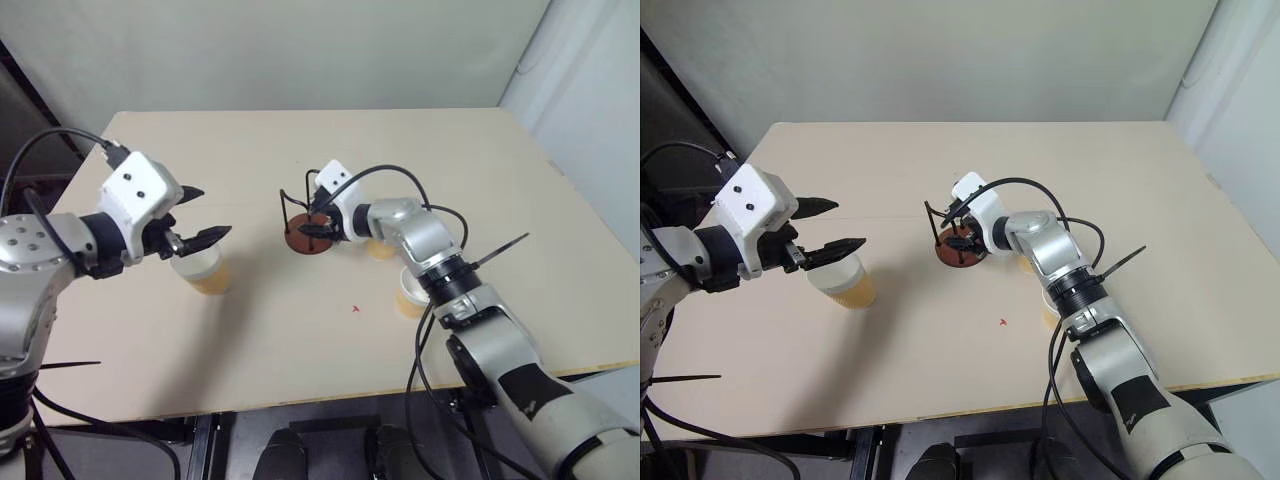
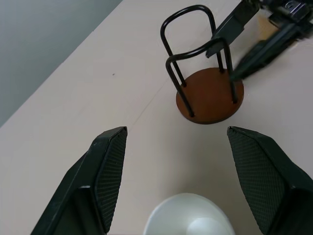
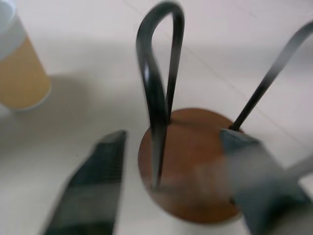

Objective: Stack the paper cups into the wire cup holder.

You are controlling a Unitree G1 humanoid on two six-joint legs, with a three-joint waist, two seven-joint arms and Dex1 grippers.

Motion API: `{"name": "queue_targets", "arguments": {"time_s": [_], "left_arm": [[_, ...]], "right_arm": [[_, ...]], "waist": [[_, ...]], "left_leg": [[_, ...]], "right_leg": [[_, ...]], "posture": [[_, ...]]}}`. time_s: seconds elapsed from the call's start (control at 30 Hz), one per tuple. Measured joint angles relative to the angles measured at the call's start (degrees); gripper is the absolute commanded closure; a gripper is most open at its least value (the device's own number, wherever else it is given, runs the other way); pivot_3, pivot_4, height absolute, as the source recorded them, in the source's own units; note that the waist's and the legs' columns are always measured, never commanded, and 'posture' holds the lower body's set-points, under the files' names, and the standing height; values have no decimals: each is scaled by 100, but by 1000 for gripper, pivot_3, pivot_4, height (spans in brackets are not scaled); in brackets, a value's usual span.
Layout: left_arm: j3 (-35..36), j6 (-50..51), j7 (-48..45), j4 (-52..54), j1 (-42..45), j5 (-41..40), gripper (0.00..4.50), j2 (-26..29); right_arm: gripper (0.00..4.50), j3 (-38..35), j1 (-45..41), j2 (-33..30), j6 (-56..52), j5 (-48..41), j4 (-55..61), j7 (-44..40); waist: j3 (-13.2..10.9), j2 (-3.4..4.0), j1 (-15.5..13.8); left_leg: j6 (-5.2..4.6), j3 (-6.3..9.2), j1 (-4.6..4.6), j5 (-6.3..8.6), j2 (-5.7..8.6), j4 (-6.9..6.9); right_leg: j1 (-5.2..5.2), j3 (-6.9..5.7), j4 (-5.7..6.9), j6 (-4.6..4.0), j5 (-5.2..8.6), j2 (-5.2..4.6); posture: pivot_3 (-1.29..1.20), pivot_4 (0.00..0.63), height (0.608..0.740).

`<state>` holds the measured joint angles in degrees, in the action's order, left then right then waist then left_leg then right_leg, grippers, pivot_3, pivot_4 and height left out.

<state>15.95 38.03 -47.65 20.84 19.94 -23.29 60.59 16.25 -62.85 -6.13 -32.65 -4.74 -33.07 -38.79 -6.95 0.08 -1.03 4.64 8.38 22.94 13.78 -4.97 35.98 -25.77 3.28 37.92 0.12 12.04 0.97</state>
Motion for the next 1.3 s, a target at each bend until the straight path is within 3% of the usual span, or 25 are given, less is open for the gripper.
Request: {"name": "queue_targets", "arguments": {"time_s": [0.17,0.2,0.3,0.63,0.83,1.0,1.17,1.3], "left_arm": [[123,7,-77,85,-70,-51,984,29],[166,8,-128,109,-119,-96,984,66],[405,-10,-438,133,-313,-228,984,204],[1202,-201,-2567,229,-1031,-1242,984,783],[679,-405,-2872,333,-1102,-1245,984,828],[376,-478,-2818,315,-953,-1232,984,827],[317,-548,-2807,282,-877,-1203,984,828],[314,-552,-2796,282,-869,-1152,984,827]], "right_arm": [[4374,-19,-85,30,156,37,-122,-13],[4445,-23,-84,-13,161,39,-106,-58],[4445,-55,14,-454,44,-79,400,-532],[4445,-145,1617,-2673,-407,-1576,4106,-3247],[4445,-138,2370,-3341,-301,-1847,4678,-3797],[4445,35,2590,-3394,68,-1656,4696,-3785],[3027,116,2652,-3388,408,-1505,4567,-3824],[1598,239,2653,-3441,658,-1363,4385,-3950]], "waist": [[0,0,2],[0,0,3],[0,0,-20],[6,-8,-14],[6,-12,29],[6,-12,70],[6,-12,69],[6,-12,65]], "left_leg": [[43,0,-1,11,-1,5],[51,-1,0,10,-1,5],[87,-2,7,8,-2,6],[126,-48,-8,9,-4,20],[70,-96,-102,13,-3,20],[-5,-100,-120,-8,-3,18],[-40,-98,-115,-4,-6,16],[-39,-98,-102,-4,-7,17]], "right_leg": [[-1,-1,-1,1,0,0],[-1,-1,-1,1,0,0],[-1,-3,-2,-1,1,0],[31,12,-15,2,6,26],[110,36,-18,-17,20,34],[125,49,-21,-32,10,45],[119,50,-19,-29,12,52],[106,50,-20,-27,14,52]], "posture": [[0,150,740],[0,150,740],[0,150,740],[0,150,740],[0,150,740],[0,150,740],[0,150,740],[0,150,740]]}}
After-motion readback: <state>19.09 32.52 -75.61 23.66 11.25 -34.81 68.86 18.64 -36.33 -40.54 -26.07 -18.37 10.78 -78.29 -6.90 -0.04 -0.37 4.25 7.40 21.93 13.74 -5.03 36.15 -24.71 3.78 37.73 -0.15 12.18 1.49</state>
